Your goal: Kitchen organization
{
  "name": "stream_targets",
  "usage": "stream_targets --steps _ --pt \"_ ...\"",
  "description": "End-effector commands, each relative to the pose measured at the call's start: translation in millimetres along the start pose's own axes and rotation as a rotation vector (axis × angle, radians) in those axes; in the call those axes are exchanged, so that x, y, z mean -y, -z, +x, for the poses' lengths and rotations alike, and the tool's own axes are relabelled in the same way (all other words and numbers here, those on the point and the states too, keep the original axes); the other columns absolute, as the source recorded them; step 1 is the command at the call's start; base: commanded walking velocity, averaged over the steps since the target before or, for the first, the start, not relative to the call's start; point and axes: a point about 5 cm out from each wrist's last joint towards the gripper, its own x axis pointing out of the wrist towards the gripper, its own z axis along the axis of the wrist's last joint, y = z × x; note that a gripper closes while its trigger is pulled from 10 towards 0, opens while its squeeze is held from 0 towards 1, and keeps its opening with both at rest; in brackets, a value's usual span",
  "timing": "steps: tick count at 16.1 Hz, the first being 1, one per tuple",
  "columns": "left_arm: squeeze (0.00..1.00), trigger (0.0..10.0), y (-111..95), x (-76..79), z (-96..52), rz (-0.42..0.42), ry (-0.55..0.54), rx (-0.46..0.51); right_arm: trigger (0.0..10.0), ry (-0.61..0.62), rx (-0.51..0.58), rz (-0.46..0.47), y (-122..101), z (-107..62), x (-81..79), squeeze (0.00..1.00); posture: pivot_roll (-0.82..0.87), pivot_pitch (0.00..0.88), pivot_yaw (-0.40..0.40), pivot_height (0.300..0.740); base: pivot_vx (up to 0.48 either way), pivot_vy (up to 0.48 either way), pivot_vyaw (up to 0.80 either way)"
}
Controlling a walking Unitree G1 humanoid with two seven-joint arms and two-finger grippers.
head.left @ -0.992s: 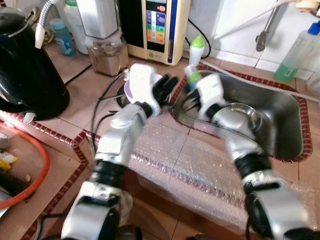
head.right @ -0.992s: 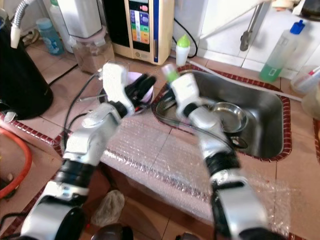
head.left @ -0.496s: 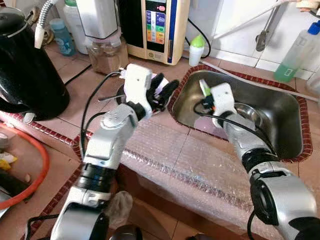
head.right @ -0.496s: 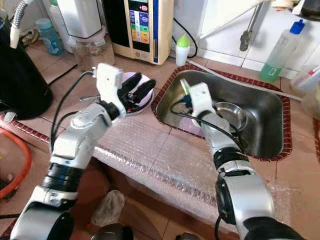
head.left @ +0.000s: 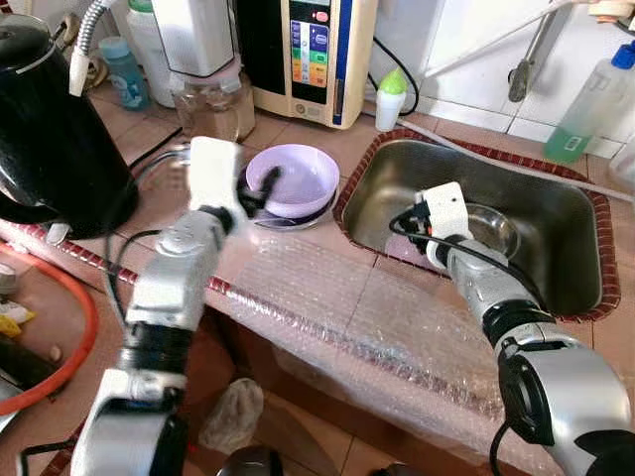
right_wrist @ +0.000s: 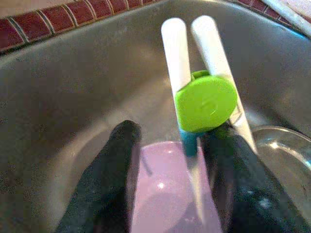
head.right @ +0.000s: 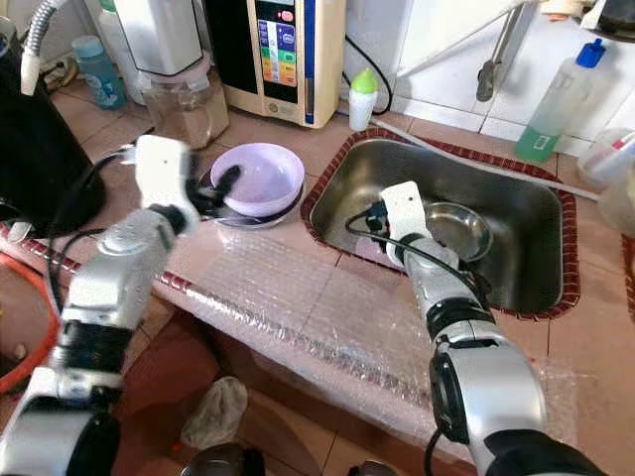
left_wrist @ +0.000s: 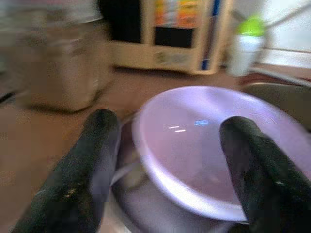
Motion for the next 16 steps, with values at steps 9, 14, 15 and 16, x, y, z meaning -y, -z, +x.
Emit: stream_targets --steps 9,14,15,16 --pt "1.0 10.0 -2 -23.9 17.4 -0.059 -0.084 -0.08 10.0 -0.039 -0.114 -0.136 18 -9.0 14.8 1.0 0.01 0.016 0.045 0.74 0.0 0.0 0.0" --pt "1.0 10.0 4 -21.1 21.7 -0.07 -0.056 -0.121 10.0 -0.11 -0.095 -0.245 10 -7.8 10.3 1.0 -0.01 0.008 0.059 0.74 0.0 0.0 0.0" --pt "1.0 10.0 4 -19.8 22.5 -0.074 -0.048 -0.126 10.0 -0.083 -0.077 -0.268 6 -7.6 12.9 1.0 -0.01 0.008 0.059 0.74 0.0 0.0 0.0" --pt "0.69 10.0 5 -18.9 23.2 -0.077 -0.035 -0.13 10.0 -0.099 -0.075 -0.233 5 -7.3 11.6 1.0 -0.01 0.009 0.057 0.74 0.0 0.0 0.0"
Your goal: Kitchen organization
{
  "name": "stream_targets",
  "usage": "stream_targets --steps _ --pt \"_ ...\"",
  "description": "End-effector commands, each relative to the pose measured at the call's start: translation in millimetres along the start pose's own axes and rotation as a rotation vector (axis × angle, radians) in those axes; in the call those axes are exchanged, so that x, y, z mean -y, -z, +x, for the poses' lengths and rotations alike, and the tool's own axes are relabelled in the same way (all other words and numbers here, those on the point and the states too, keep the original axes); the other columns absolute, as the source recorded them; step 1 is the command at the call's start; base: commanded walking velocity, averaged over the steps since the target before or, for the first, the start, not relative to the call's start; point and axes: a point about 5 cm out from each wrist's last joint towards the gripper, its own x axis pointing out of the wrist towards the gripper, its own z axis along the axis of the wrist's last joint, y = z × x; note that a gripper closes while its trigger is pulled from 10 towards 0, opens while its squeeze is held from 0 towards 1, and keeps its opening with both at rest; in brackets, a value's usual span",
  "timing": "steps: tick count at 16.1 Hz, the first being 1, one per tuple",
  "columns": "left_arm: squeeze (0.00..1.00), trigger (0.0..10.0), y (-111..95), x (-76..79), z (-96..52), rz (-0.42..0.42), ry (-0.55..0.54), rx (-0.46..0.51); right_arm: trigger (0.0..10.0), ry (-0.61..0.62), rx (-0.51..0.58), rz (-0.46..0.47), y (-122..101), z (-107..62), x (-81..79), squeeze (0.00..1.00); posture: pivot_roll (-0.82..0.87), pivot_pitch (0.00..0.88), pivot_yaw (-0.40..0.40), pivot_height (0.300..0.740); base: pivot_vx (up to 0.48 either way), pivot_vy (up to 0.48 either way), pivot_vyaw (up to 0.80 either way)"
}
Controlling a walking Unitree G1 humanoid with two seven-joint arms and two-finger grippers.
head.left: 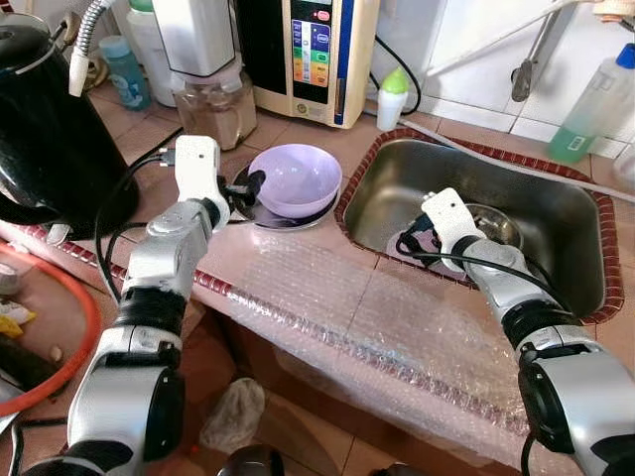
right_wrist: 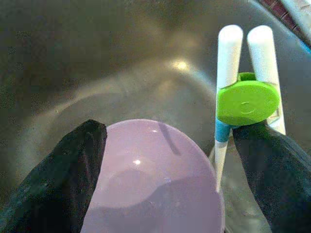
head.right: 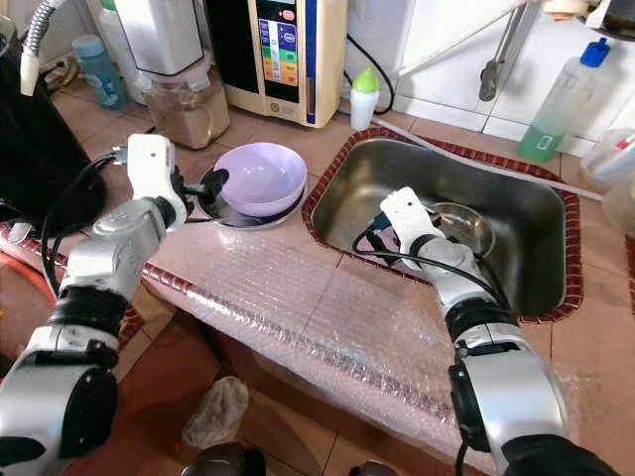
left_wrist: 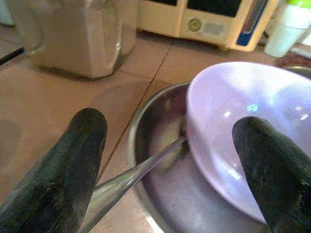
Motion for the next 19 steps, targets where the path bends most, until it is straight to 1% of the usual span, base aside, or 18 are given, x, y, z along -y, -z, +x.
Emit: stream_targets --steps 1,2,3,4,5,6,7,8,9,10,11,12,13,14,16,19 --pt "0.0 10.0 -2 2.5 1.8 -0.009 0.026 -0.007 10.0 0.004 -0.011 -0.089 0 -0.1 -1.4 1.0 -0.01 0.009 0.057 0.74 0.0 0.0 0.0" --pt "0.0 10.0 -2 3.9 1.9 -0.015 0.04 -0.009 10.0 -0.013 0.076 0.231 -13 2.9 -1.9 1.0 -0.01 0.011 0.059 0.74 0.0 0.0 0.0" --pt "0.0 10.0 -2 4.4 2.1 -0.016 0.045 -0.012 10.0 0.008 0.11 0.364 -18 3.7 1.0 1.0 -0.01 0.011 0.059 0.74 0.0 0.0 0.0" --pt "0.0 10.0 -1 4.7 2.5 -0.017 0.047 -0.017 10.0 0.062 0.124 0.365 -22 3.3 6.9 1.0 -0.01 0.012 0.058 0.74 0.0 0.0 0.0" --pt "0.0 10.0 0 4.9 2.5 -0.022 0.051 -0.02 10.0 0.068 0.151 0.395 -28 3.8 7.5 1.0 -0.01 0.013 0.061 0.74 0.0 0.0 0.0" --pt "0.0 10.0 0 4.9 2.6 -0.023 0.054 -0.022 10.0 0.086 0.152 0.354 -30 4.0 7.8 1.0 -0.01 0.014 0.061 0.74 0.0 0.0 0.0" --pt "0.0 10.0 0 5.1 2.8 -0.022 0.055 -0.024 10.0 0.088 0.149 0.375 -31 4.8 7.2 1.0 -0.01 0.014 0.061 0.74 0.0 0.0 0.0" --pt "0.0 10.0 1 5.7 3.3 -0.018 0.059 -0.027 10.0 0.068 0.117 0.323 -31 5.6 5.5 0.97 -0.01 0.013 0.063 0.74 0.0 0.0 0.0" --pt "0.0 10.0 1 6.5 3.6 -0.016 0.062 -0.03 10.0 -0.001 0.1 0.25 -30 6.5 -2.2 0.96 -0.02 0.014 0.063 0.74 0.0 0.0 0.0" --pt "0.0 10.0 1 6.9 3.7 -0.016 0.064 -0.031 10.0 -0.027 0.1 0.243 -29 6.8 -5.5 0.96 -0.02 0.014 0.063 0.74 0.0 0.0 0.0" --pt "0.0 8.3 3 7.9 4.1 -0.015 0.069 -0.04 10.0 0.044 0.085 0.211 -22 5.4 -1.3 0.84 -0.01 0.015 0.06 0.74 0.0 0.0 0.0" --pt "0.0 8.3 4 7.8 4.2 -0.014 0.068 -0.045 10.0 0.045 0.09 0.232 -22 5.3 -1.6 0.84 -0.01 0.015 0.06 0.74 0.0 0.0 0.0" --pt "0.0 6.6 5 7.5 4.0 -0.016 0.067 -0.049 10.0 0.037 0.099 0.251 -22 5.3 -2.5 0.84 -0.01 0.017 0.06 0.74 0.0 0.0 0.0" --pt "0.0 0.0 8 7.3 3.5 -0.025 0.072 -0.066 10.0 0.03 0.108 0.233 -22 4.8 -4.2 0.84 -0.01 0.018 0.061 0.74 0.0 0.0 0.0" --pt "0.0 0.0 14 6.5 2.9 -0.034 0.079 -0.11 10.0 0.018 0.121 0.217 -22 4.8 -8.6 0.84 -0.02 0.018 0.063 0.74 0.0 0.0 0.0" --pt "0.0 0.0 14 6.5 3.9 -0.068 0.08 -0.119 10.0 0.01 0.132 0.206 -24 4.9 -12.0 0.84 -0.02 0.018 0.063 0.74 0.0 0.0 0.0"
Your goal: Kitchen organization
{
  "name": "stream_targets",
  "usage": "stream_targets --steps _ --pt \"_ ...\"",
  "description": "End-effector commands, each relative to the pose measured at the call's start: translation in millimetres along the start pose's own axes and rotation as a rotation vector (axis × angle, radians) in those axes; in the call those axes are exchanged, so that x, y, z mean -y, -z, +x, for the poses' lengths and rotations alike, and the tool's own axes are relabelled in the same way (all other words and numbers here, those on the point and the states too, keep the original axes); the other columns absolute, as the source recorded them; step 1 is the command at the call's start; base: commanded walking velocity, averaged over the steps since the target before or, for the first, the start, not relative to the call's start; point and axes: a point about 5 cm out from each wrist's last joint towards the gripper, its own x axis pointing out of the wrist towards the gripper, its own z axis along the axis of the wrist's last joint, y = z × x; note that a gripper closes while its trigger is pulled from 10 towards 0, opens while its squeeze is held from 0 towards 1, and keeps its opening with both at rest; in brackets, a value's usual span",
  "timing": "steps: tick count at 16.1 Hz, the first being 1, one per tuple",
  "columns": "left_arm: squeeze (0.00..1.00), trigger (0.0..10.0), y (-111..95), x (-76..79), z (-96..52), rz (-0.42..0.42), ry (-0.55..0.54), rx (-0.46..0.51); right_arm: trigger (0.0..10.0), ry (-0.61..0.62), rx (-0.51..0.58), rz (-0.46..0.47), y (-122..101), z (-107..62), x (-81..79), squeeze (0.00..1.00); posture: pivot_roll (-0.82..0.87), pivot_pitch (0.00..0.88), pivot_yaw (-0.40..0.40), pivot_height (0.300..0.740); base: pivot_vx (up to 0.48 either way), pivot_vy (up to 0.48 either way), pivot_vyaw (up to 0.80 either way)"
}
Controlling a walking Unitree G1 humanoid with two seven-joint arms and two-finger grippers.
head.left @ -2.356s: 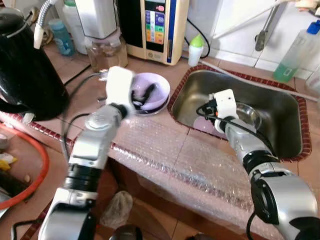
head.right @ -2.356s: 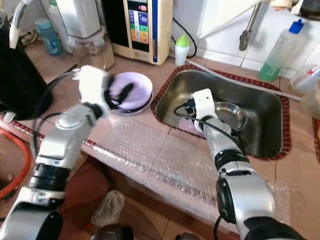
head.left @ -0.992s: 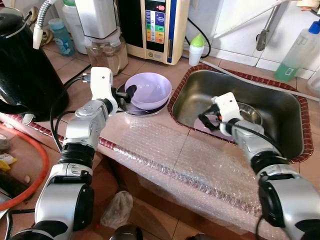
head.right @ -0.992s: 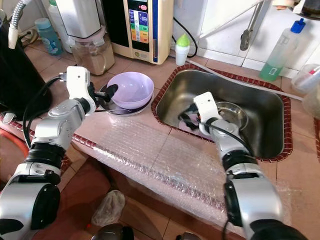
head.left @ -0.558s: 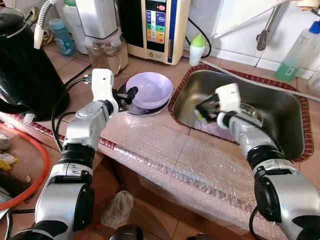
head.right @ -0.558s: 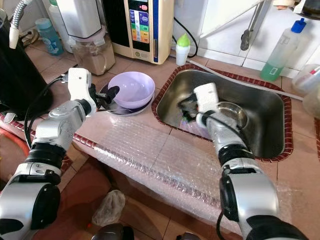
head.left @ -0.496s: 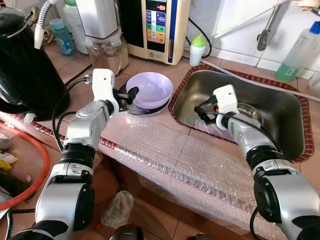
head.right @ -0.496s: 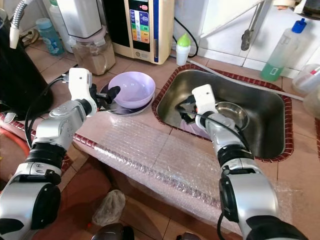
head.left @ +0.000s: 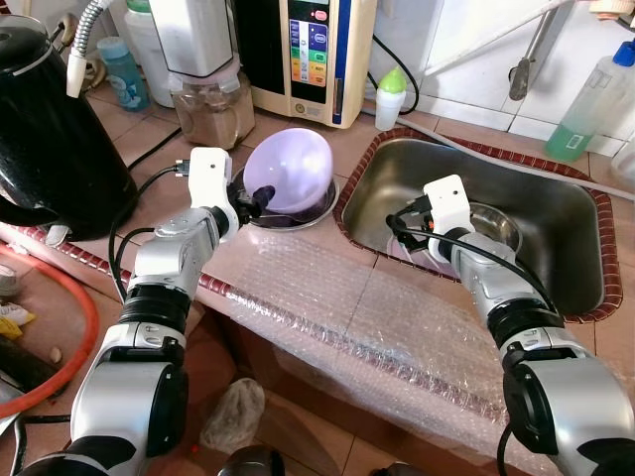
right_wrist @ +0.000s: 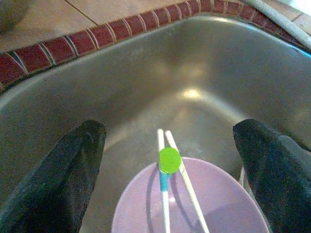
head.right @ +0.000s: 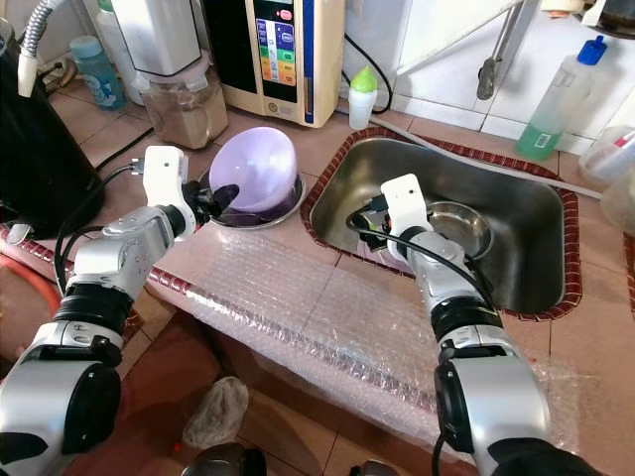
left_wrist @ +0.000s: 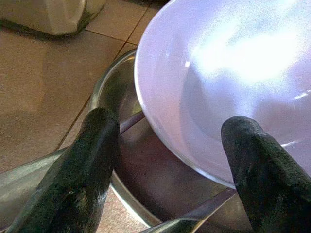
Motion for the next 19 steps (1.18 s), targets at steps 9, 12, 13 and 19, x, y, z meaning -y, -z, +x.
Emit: stream_targets --steps 9,12,13,19 --pt "0.0 0.0 -8 -6.7 1.7 -0.093 -0.032 0.001 10.0 -0.016 0.025 -0.026 -4 0.3 -5.0 0.84 -0.02 0.014 0.064 0.74 0.0 0.0 0.0" --pt "0.0 0.0 -8 -9.6 1.8 -0.113 -0.047 0.002 10.0 -0.019 0.025 -0.029 -3 0.5 -6.2 0.83 -0.02 0.012 0.063 0.74 0.0 0.0 0.0" --pt "0.0 0.0 -7 -10.0 1.9 -0.119 -0.05 0.002 10.0 -0.019 0.025 -0.031 -3 0.7 -6.4 0.83 -0.01 0.01 0.064 0.74 0.0 0.0 0.0" --pt "0.0 0.0 -12 -10.7 1.8 -0.184 -0.063 0.069 10.0 -0.034 0.087 -0.028 -12 1.5 -10.0 0.31 -0.01 0.003 0.06 0.74 0.0 0.0 0.0"
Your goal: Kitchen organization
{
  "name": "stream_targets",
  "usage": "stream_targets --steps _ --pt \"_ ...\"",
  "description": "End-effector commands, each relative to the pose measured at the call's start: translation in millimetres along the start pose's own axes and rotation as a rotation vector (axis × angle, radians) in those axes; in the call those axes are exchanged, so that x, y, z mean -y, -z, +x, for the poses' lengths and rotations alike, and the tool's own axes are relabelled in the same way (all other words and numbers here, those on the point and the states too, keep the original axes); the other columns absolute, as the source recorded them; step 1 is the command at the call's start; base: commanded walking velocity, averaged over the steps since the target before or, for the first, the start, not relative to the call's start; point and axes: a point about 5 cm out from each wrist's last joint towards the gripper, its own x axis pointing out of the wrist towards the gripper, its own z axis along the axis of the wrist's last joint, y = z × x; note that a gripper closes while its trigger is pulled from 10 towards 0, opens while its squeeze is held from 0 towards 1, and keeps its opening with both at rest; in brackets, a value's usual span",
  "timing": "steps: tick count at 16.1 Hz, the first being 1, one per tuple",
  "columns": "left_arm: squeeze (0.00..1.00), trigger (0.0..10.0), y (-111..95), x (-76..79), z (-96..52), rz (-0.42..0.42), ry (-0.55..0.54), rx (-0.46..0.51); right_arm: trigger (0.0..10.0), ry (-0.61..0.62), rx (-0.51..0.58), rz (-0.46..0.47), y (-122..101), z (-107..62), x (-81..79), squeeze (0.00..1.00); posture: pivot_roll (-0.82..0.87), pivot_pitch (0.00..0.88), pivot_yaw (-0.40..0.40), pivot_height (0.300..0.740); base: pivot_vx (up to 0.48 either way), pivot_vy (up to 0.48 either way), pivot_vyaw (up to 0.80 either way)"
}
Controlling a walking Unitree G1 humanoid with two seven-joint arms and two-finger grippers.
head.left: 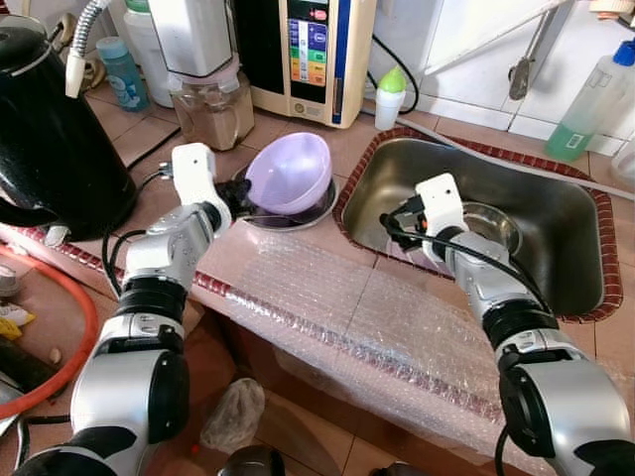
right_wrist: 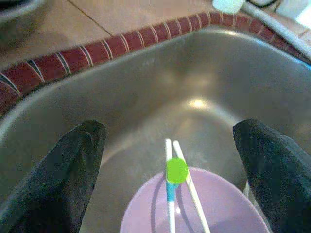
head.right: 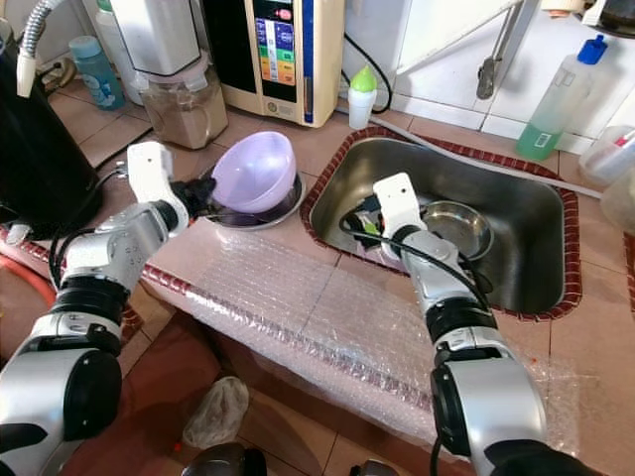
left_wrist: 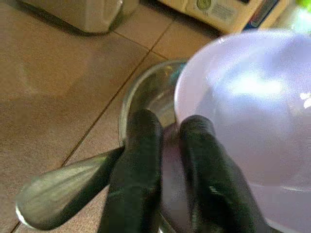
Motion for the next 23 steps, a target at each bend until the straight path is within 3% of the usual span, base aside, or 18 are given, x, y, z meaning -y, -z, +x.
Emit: stream_targets --steps 1,2,10,11,14,17,21,23 --pt "0.0 0.0 -6 3.6 1.3 -0.006 0.002 0.026 10.0 -0.018 0.067 0.002 -10 0.4 -3.2 0.13 -0.01 0.003 0.06 0.74 0.0 0.0 0.0" --pt "0.0 0.0 -6 3.9 1.3 -0.009 0.001 0.033 10.0 -0.021 0.084 0.0 -13 0.6 -4.0 0.0 -0.01 0.003 0.06 0.74 0.0 0.0 0.0" --pt "0.0 0.0 -10 4.1 1.4 -0.025 -0.004 0.062 10.0 -0.021 0.126 0.004 -18 0.3 -5.6 0.0 -0.01 0.006 0.059 0.74 0.0 0.0 0.0" --pt "1.0 10.0 -17 5.2 0.9 -0.014 -0.009 0.096 10.0 -0.023 0.128 0.005 -17 0.2 -6.4 0.0 -0.01 0.008 0.061 0.74 0.0 0.0 0.0" --pt "1.0 10.0 -53 12.8 -0.1 -0.049 -0.022 0.213 10.0 -0.028 0.131 0.009 -16 -0.2 -9.0 0.0 -0.01 0.014 0.063 0.74 0.0 0.0 0.0" --pt "1.0 10.0 -55 13.4 1.2 -0.038 -0.019 0.215 10.0 -0.031 0.134 0.01 -14 -1.3 -10.6 0.0 -0.01 0.022 0.067 0.74 0.0 0.0 0.0" --pt "1.0 10.0 -36 15.0 8.1 0.035 -0.002 0.066 10.0 -0.037 0.246 0.04 -9 -25.8 -16.4 0.0 -0.03 0.044 0.069 0.74 0.0 0.0 0.0" --pt "1.0 10.0 -28 18.1 9.7 0.009 0.017 0.022 10.0 -0.05 0.252 0.044 0 -37.0 -25.4 0.0 -0.04 0.05 0.071 0.74 0.0 0.0 0.0"
